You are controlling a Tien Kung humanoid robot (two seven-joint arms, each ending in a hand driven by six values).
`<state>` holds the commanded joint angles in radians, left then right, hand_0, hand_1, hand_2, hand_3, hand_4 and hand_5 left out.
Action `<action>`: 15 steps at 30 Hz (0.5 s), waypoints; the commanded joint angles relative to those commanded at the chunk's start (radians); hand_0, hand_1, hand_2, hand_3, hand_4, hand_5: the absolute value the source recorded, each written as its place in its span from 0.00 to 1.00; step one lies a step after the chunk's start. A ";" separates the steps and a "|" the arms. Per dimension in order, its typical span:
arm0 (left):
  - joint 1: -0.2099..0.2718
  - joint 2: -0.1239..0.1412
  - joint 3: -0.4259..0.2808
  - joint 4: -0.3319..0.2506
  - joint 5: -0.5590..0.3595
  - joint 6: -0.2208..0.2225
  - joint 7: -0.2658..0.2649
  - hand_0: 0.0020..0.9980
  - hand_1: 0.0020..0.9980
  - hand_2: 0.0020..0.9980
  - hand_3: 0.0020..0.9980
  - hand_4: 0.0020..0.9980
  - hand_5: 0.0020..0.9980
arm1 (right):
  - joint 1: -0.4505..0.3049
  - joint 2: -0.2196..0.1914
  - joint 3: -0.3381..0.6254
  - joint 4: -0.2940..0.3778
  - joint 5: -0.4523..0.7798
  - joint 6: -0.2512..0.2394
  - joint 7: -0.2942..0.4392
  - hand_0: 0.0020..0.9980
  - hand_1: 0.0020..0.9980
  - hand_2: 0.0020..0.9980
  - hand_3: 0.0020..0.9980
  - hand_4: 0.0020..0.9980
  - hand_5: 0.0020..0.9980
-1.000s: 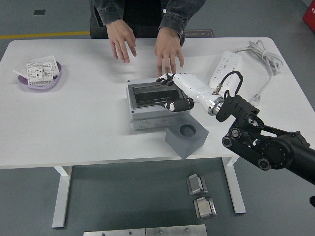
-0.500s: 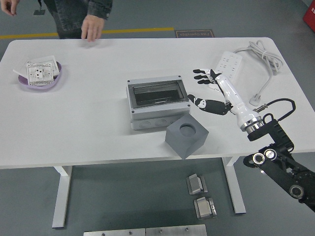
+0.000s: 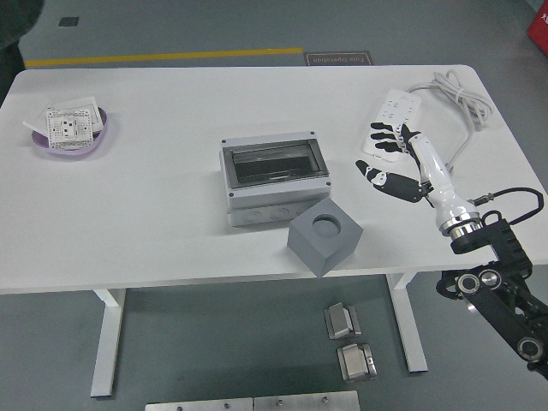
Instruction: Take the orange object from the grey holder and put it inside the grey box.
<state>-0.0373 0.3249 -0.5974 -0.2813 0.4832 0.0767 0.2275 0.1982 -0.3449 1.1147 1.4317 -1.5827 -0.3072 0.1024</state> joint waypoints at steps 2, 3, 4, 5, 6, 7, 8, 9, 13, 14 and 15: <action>-0.001 0.002 -0.002 -0.001 0.003 0.000 0.000 0.70 0.69 0.51 0.76 0.76 0.32 | -0.002 -0.001 -0.002 -0.005 0.008 0.002 0.011 0.72 0.68 0.71 0.77 0.82 0.27; -0.002 0.003 -0.003 -0.001 0.004 0.000 0.000 0.70 0.69 0.51 0.76 0.76 0.32 | -0.003 -0.002 -0.003 -0.007 0.027 0.004 0.021 0.72 0.68 0.71 0.77 0.82 0.27; -0.002 0.003 -0.003 -0.001 0.004 0.000 0.000 0.70 0.69 0.51 0.76 0.76 0.32 | -0.004 -0.002 -0.005 -0.009 0.050 0.007 0.030 0.74 0.69 0.71 0.77 0.81 0.26; -0.002 0.003 -0.002 -0.001 0.005 0.000 0.000 0.70 0.69 0.51 0.76 0.76 0.32 | -0.006 -0.001 -0.008 -0.012 0.078 0.010 0.044 0.74 0.69 0.71 0.77 0.81 0.26; -0.002 0.003 -0.001 -0.001 0.005 0.000 0.000 0.70 0.69 0.51 0.76 0.76 0.32 | -0.006 -0.001 -0.010 -0.014 0.107 0.013 0.058 0.74 0.69 0.71 0.77 0.81 0.26; -0.002 0.003 0.006 -0.001 0.005 0.000 0.000 0.70 0.69 0.51 0.76 0.76 0.32 | -0.007 -0.002 -0.015 -0.017 0.145 0.019 0.075 0.74 0.69 0.71 0.77 0.81 0.26; -0.003 0.003 0.015 -0.002 0.006 0.000 0.001 0.70 0.69 0.51 0.76 0.76 0.32 | -0.008 -0.002 -0.021 -0.020 0.186 0.028 0.094 0.74 0.69 0.71 0.77 0.81 0.26; -0.004 0.003 0.019 -0.003 0.007 0.001 0.001 0.70 0.69 0.51 0.76 0.76 0.32 | -0.008 -0.003 -0.024 -0.023 0.222 0.036 0.108 0.74 0.69 0.71 0.77 0.81 0.26; -0.001 0.001 0.013 -0.003 0.011 0.001 0.000 0.70 0.69 0.51 0.76 0.76 0.32 | -0.011 -0.006 -0.010 -0.022 0.357 0.036 0.134 0.73 0.69 0.71 0.77 0.82 0.27; 0.000 0.000 0.008 -0.003 0.011 0.001 0.000 0.70 0.69 0.51 0.76 0.76 0.32 | -0.012 -0.008 -0.001 -0.020 0.383 0.033 0.136 0.73 0.69 0.71 0.77 0.82 0.27; 0.000 -0.001 0.004 -0.003 0.012 0.000 0.000 0.70 0.69 0.51 0.76 0.76 0.32 | -0.013 -0.009 0.006 -0.017 0.406 0.032 0.139 0.73 0.69 0.71 0.77 0.82 0.27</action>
<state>-0.0369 0.3236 -0.5933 -0.2842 0.4953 0.0771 0.2276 0.1855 -0.3544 1.1206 1.4142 -1.1767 -0.2750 0.2412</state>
